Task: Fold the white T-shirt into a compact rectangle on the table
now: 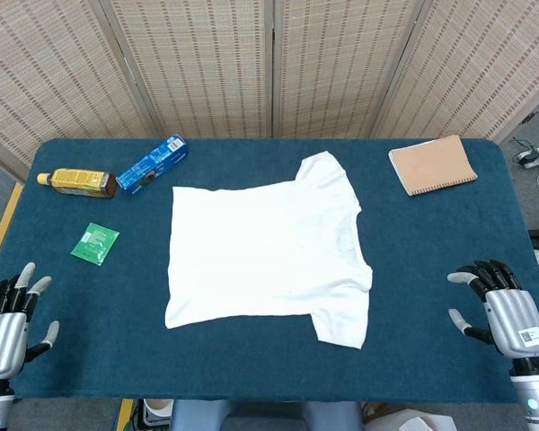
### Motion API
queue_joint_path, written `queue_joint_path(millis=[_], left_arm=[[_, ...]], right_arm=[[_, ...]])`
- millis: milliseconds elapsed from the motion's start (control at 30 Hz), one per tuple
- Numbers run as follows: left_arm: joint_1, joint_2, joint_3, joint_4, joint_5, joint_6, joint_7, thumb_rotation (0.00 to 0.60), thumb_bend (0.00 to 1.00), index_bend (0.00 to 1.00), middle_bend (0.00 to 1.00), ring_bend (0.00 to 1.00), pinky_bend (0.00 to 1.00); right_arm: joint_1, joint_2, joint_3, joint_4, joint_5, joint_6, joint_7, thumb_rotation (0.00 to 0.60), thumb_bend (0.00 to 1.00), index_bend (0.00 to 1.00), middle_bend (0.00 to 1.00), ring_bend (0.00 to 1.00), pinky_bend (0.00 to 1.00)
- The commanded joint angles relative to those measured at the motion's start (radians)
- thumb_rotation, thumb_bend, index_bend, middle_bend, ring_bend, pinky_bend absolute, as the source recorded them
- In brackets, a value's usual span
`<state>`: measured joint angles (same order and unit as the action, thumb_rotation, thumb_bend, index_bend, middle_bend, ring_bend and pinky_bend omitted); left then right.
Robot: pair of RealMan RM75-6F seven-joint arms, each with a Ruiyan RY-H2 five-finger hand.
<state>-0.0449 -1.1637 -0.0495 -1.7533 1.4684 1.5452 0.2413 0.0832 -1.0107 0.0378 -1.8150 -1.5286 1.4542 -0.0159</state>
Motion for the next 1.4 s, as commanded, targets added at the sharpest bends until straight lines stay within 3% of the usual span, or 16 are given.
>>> queue_joint_path(millis=[33,267,667,1000,1400], left_arm=[[-0.003,-0.002,0.0,0.002,-0.001,-0.006,-0.001,0.6,0.37,0.19,0.01,0.01,0.0],[-0.021,0.01,0.005,0.017,0.028,-0.029,-0.039,0.6,0.37,0.19,0.01,0.01,0.0],[-0.128,0.031,0.059,0.081,0.196,-0.16,-0.198,0.6,0.3,0.24,0.01,0.01,0.0],[-0.245,-0.045,0.086,0.121,0.293,-0.285,-0.215,0.6,0.3,0.37,0.01,0.03,0.0],[-0.345,-0.231,0.075,0.219,0.269,-0.42,-0.145,0.6,0.3,0.38,0.03,0.04,0.0]], right_arm=[[0.002,0.001,0.001,-0.004,-0.003,0.0,-0.003,0.6,0.26,0.33,0.28,0.15,0.11],[0.003,0.004,0.014,-0.011,-0.009,0.019,-0.015,0.6,0.26,0.33,0.28,0.15,0.11],[0.022,0.021,0.028,-0.041,-0.013,0.007,-0.049,0.6,0.26,0.33,0.28,0.15,0.11],[0.031,0.024,0.026,-0.053,-0.011,-0.009,-0.067,0.6,0.26,0.33,0.28,0.15,0.11],[0.026,0.031,0.023,-0.052,-0.005,-0.004,-0.06,0.6,0.26,0.33,0.28,0.15,0.11]])
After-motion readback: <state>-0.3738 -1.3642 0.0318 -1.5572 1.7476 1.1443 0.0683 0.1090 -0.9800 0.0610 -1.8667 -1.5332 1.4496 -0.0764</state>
